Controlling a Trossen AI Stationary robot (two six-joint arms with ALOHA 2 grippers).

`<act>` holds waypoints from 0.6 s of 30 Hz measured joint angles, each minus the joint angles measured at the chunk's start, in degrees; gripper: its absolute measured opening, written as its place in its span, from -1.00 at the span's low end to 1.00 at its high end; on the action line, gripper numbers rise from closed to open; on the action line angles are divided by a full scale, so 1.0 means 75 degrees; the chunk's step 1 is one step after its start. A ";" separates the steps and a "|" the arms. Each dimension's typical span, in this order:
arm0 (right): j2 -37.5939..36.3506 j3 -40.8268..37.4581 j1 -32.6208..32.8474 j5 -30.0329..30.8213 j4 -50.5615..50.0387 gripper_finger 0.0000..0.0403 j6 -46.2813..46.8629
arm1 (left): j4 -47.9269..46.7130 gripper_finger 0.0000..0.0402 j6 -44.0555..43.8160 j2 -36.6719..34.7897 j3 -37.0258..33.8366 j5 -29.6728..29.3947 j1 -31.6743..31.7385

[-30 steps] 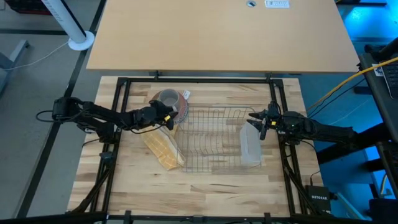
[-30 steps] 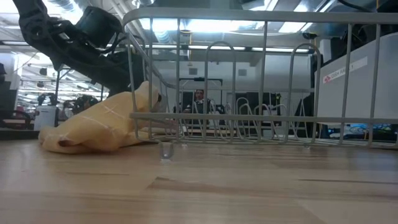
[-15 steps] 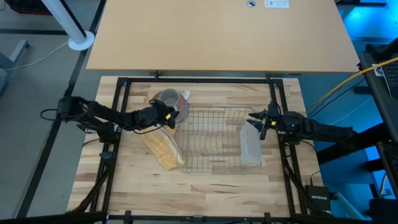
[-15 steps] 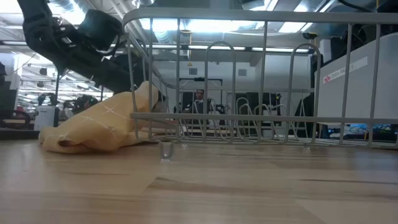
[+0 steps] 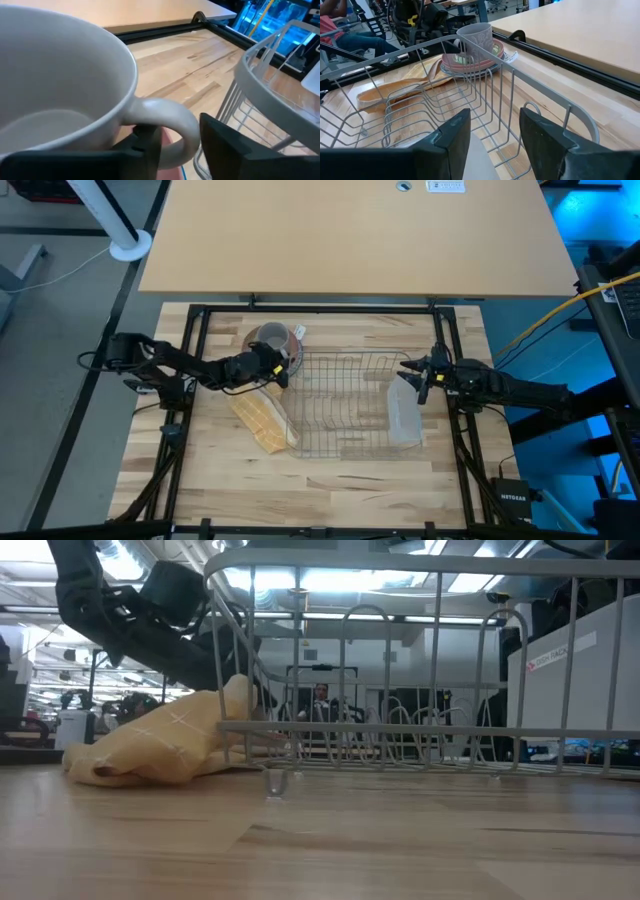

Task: Sort dishes
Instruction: Remove the gray mug from the green plate

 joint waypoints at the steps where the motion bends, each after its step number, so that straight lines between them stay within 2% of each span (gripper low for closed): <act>1: 0.0001 0.0000 0.0000 0.0003 0.0000 -0.13 0.0000 | -0.0008 -0.52 0.0000 0.0000 0.0003 -0.0006 0.0000; 6: -0.0001 0.0000 0.0000 0.0000 0.0000 -0.13 0.0000 | 0.0021 -0.85 0.0155 -0.0008 0.0011 -0.0029 0.0000; 18: -0.0002 0.0000 0.0000 -0.0003 -0.0003 -0.13 0.0003 | -0.0136 -0.85 0.0735 -0.0664 -0.0003 0.0004 -0.0006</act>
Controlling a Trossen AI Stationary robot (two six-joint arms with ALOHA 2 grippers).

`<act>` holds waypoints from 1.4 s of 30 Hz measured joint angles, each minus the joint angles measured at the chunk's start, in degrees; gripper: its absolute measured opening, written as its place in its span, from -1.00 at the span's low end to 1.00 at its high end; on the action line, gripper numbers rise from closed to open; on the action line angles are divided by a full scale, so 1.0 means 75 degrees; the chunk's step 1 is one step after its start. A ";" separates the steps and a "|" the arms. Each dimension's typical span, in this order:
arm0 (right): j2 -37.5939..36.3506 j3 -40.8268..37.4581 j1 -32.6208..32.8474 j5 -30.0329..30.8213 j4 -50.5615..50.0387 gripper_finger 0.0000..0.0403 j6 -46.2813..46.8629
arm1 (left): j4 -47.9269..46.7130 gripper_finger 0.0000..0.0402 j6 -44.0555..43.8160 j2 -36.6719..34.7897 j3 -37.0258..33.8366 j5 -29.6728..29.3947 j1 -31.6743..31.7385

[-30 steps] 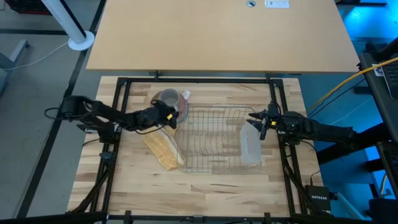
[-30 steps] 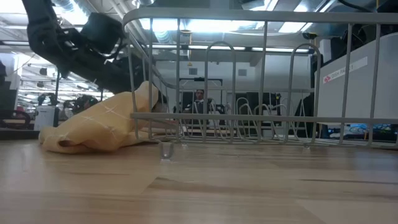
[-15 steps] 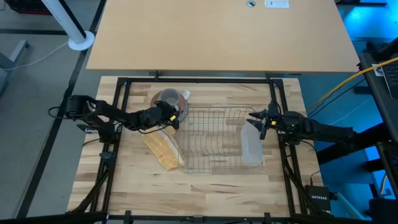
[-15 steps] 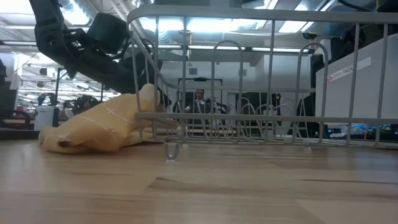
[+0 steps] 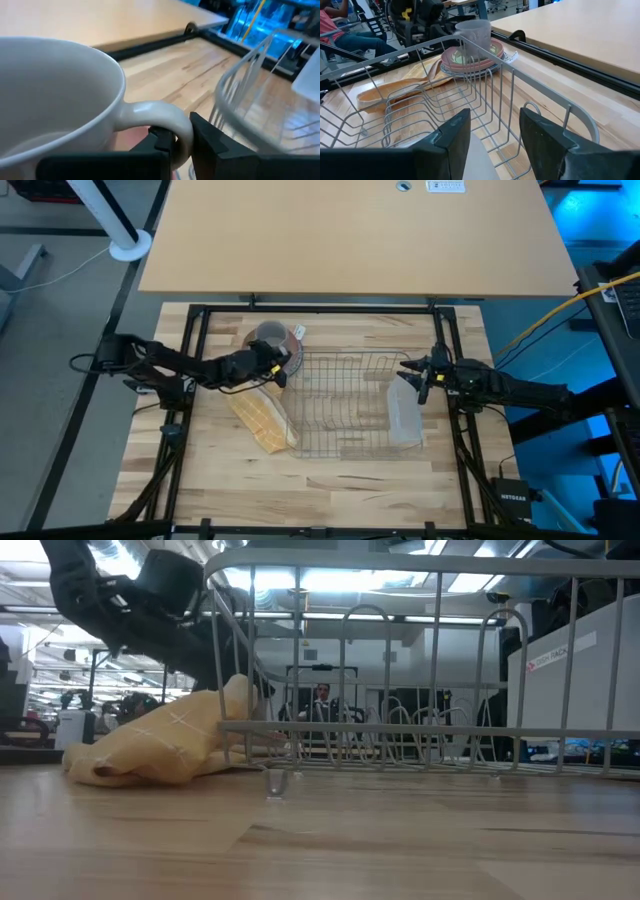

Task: Sort dishes
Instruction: Remove the gray mug from the green plate

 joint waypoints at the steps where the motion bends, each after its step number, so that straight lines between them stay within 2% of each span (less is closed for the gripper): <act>1: 0.0003 0.0000 0.0000 0.0003 0.0000 -0.13 -0.0003 | 0.0008 -0.85 0.0063 -0.0104 0.0000 -0.0001 0.0000; 6: 0.0003 0.0000 0.0000 0.0001 0.0000 -0.13 -0.0003 | -0.0061 -0.86 0.0556 -0.0666 0.0000 -0.0034 0.0000; 8: 0.0002 0.0000 0.0000 0.0000 0.0000 -0.13 -0.0001 | -0.0264 -0.86 0.0699 -0.0946 0.0003 -0.0277 -0.0006; 17: 0.0003 0.0000 0.0000 0.0000 -0.0003 -0.13 -0.0002 | -0.2477 -0.86 0.1038 -0.2738 0.0003 -0.1915 0.0077; 22: 0.0000 0.0000 0.0000 0.0000 -0.0003 -0.13 -0.0003 | -0.3882 -0.86 0.0736 -0.3622 0.0003 -0.2258 0.0492; 25: 0.0002 0.0000 0.0000 0.0000 -0.0003 -0.13 -0.0003 | -0.4523 -0.86 0.0330 -0.3819 -0.0029 -0.2435 0.0830; 35: 0.0000 0.0000 0.0000 0.0000 -0.0003 -0.13 -0.0003 | -0.4413 -0.86 -0.0897 -0.3827 -0.1115 -0.2464 0.1825; 42: 0.0003 0.0000 0.0000 0.0000 -0.0003 -0.13 -0.0023 | -0.2641 -0.86 -0.0759 -0.3824 -0.1960 -0.2447 0.2227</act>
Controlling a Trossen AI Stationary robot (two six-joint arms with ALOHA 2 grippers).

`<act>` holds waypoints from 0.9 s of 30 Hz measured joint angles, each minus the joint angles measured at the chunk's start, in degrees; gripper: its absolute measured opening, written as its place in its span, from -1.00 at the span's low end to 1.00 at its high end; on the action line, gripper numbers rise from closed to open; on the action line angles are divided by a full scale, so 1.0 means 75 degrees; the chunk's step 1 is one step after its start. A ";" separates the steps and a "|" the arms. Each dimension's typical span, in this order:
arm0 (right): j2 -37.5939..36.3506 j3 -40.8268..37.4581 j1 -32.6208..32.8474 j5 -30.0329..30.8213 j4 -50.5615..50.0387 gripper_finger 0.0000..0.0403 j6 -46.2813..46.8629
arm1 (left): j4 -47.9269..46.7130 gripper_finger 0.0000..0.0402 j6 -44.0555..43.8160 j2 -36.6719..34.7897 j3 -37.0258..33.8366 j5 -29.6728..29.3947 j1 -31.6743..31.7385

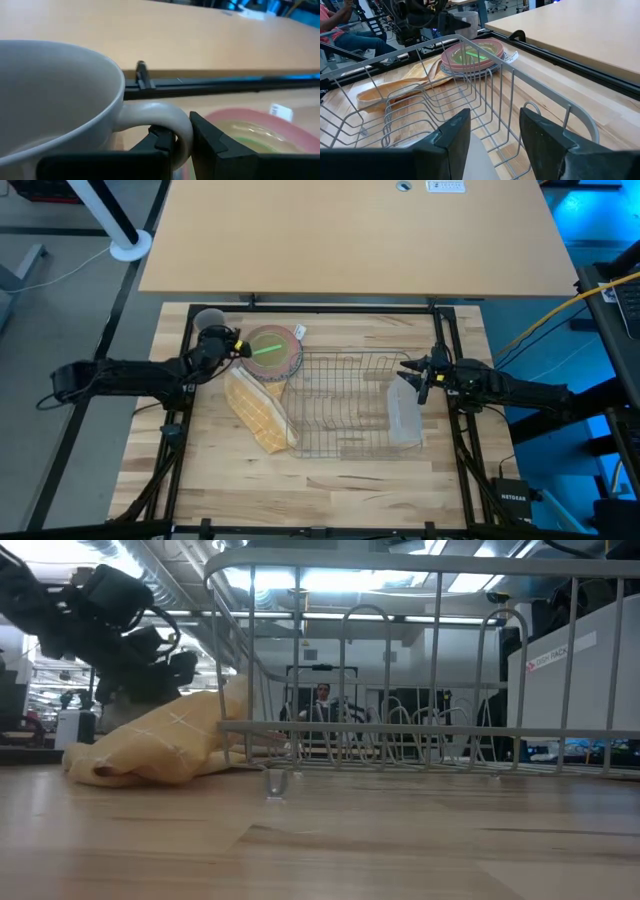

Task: Sort dishes
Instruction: Remove the gray mug from the green plate

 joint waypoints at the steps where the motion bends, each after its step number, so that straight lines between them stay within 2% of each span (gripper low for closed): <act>1: 0.0000 0.0000 0.0001 0.0000 0.0000 -0.13 0.0000 | 0.0121 -0.86 -0.0028 0.0000 -0.0093 -0.0014 0.0059; 7: 0.0000 0.0000 0.0000 0.0000 0.0000 -0.13 -0.0003 | 0.0585 -0.86 -0.0373 0.0003 -0.0319 0.0142 0.0229; 15: 0.0000 0.0000 0.0003 0.0003 0.0000 -0.13 -0.0006 | 0.0996 -0.86 -0.0250 0.0168 -0.0307 0.0416 0.0229; 18: -0.0001 0.0000 0.0000 0.0003 0.0003 -0.13 -0.0006 | 0.1212 -0.86 -0.0325 0.0497 -0.0307 0.0438 0.0229; 27: 0.0000 0.0000 0.0000 0.0003 0.0003 -0.13 -0.0009 | 0.3016 -0.86 0.0099 0.1937 -0.0307 0.0530 0.0355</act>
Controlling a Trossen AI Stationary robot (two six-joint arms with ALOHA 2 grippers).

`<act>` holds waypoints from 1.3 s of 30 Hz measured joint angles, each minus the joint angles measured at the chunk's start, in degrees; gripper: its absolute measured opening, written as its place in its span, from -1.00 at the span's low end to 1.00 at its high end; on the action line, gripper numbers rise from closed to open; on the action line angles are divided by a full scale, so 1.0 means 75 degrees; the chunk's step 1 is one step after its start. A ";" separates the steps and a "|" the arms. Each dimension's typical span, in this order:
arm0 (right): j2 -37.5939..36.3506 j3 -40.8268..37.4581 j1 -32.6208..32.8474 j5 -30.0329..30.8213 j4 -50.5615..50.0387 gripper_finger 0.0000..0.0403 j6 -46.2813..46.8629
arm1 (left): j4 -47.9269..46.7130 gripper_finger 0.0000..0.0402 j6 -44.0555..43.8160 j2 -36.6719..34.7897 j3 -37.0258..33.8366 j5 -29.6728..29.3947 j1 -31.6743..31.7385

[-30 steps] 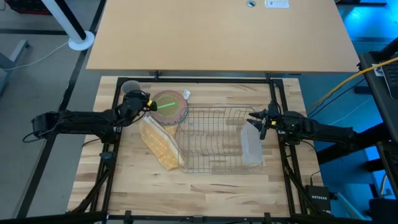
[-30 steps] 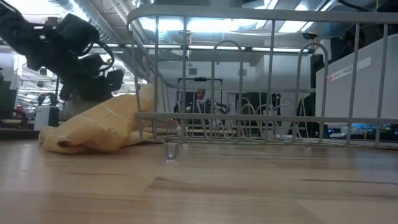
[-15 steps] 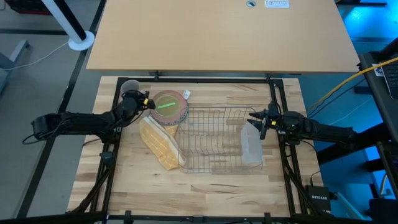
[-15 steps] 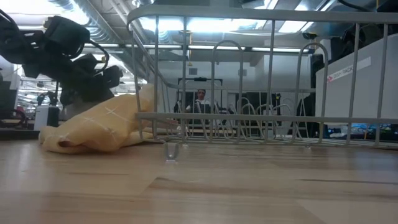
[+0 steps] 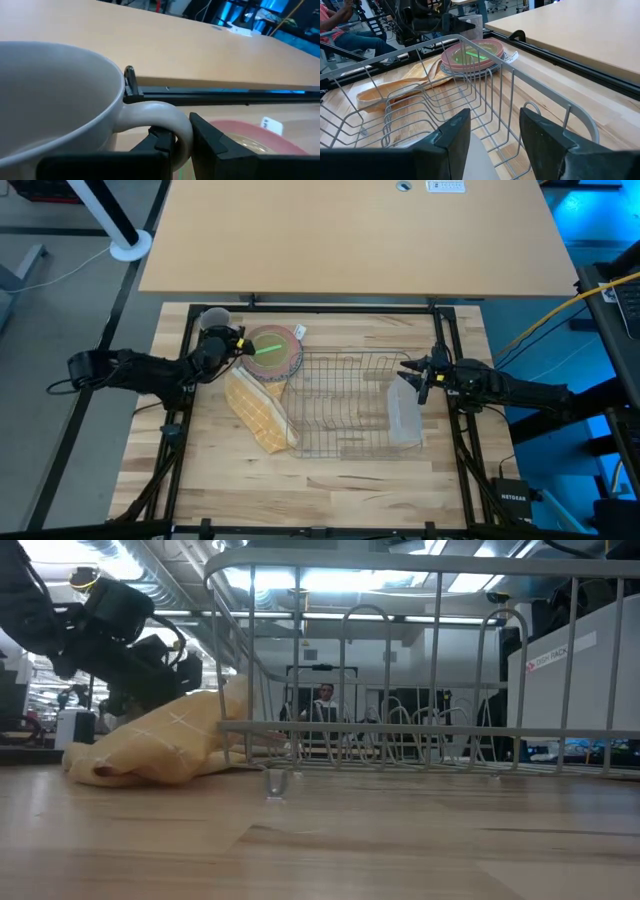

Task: Sort dishes
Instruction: Remove the gray mug from the green plate

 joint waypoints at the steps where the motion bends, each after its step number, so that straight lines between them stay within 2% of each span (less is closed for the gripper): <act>1: -0.0001 0.0000 0.0000 0.0000 0.0000 -0.13 0.0000 | 0.0172 -0.86 -0.0049 0.0175 0.0003 0.0001 0.0067; 8: 0.0000 0.0000 0.0000 0.0000 0.0000 -0.13 0.0000 | 0.0973 -0.86 -0.0182 0.1035 0.0034 0.0004 0.0379; 21: 0.0000 0.0000 0.0000 0.0000 0.0001 -0.13 -0.0001 | 0.0915 -0.86 -0.0510 0.1892 0.0373 0.0208 0.0524; 28: 0.0000 0.0000 0.0000 0.0000 0.0000 -0.13 0.0000 | 0.0920 -0.77 -0.0704 0.1994 0.0478 0.0213 0.0526; 35: 0.0000 0.0000 0.0000 0.0000 0.0000 -0.13 0.0000 | 0.0632 -0.74 -0.1526 0.1994 0.0481 0.0349 0.0507; 39: 0.0000 0.0000 0.0000 0.0000 0.0000 -0.13 0.0000 | 0.0318 -0.64 -0.1768 0.1990 0.0484 0.0416 0.0508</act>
